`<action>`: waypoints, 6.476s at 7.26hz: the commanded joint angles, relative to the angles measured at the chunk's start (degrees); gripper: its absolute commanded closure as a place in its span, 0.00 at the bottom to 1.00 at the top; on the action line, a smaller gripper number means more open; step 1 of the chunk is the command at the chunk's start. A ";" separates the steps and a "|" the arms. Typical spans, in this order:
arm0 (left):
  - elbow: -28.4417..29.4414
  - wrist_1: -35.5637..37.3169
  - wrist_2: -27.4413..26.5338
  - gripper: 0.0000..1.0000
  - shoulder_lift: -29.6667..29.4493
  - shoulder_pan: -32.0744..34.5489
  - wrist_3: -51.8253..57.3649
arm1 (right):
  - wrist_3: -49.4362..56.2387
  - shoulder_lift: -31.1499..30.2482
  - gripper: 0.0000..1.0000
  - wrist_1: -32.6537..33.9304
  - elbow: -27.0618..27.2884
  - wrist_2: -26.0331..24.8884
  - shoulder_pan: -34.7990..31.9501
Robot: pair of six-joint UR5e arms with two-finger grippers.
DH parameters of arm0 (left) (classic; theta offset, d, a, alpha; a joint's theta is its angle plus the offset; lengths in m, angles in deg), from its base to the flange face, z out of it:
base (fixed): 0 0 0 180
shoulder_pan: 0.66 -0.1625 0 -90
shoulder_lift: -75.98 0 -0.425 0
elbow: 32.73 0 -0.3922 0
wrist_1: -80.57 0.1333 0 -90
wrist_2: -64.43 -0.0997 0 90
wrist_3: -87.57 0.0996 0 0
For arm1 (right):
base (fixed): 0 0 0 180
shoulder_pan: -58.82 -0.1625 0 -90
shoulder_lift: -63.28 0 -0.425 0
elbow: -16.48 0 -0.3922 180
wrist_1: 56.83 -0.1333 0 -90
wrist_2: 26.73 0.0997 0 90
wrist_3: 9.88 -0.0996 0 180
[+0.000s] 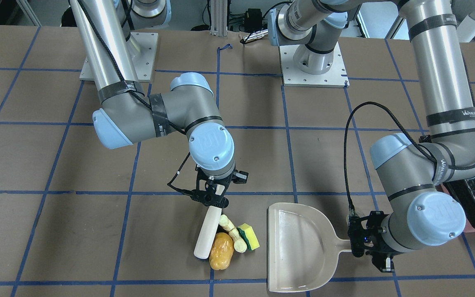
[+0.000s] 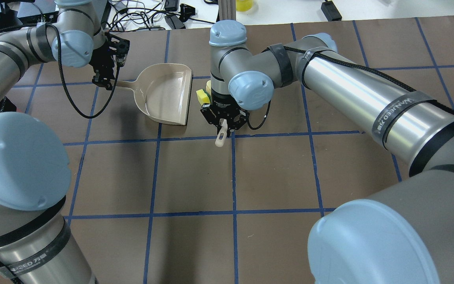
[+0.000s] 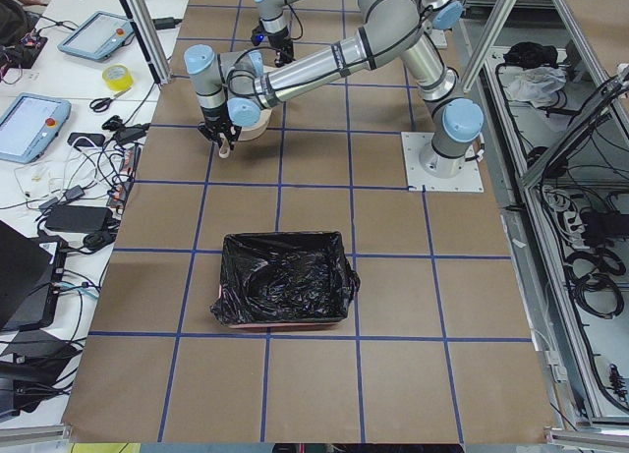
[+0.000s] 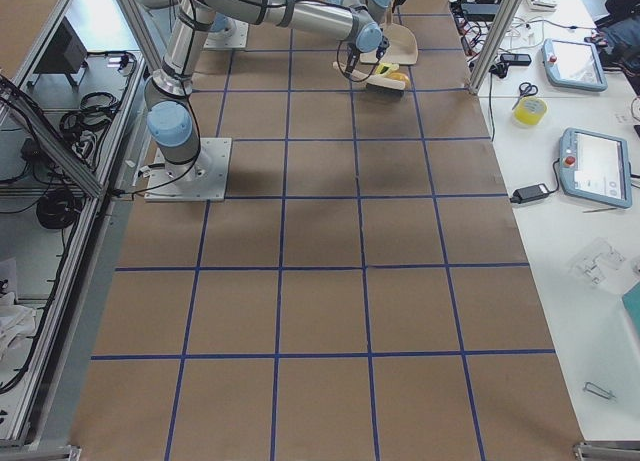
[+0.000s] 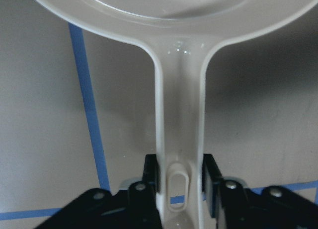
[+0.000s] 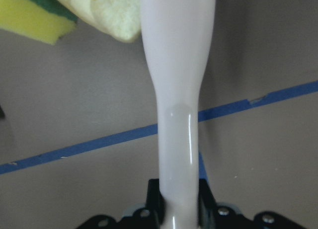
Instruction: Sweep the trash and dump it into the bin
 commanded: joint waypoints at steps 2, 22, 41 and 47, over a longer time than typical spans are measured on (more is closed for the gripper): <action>0.01 0.00 0.08 1.00 -0.09 0.01 -0.05 | -5.50 2.70 1.00 1.73 -3.47 1.95 -3.23; 0.01 -0.26 -0.18 1.00 0.00 -0.16 -0.84 | 6.49 1.38 1.00 -10.57 -13.68 -3.21 1.49; 0.45 -1.93 -2.39 1.00 0.35 0.81 -6.47 | 9.44 13.07 1.00 -3.98 -21.05 -5.61 -9.83; 0.36 -1.85 -2.04 1.00 0.43 0.81 -6.38 | 9.07 12.82 1.00 -10.36 -22.91 -10.07 -8.96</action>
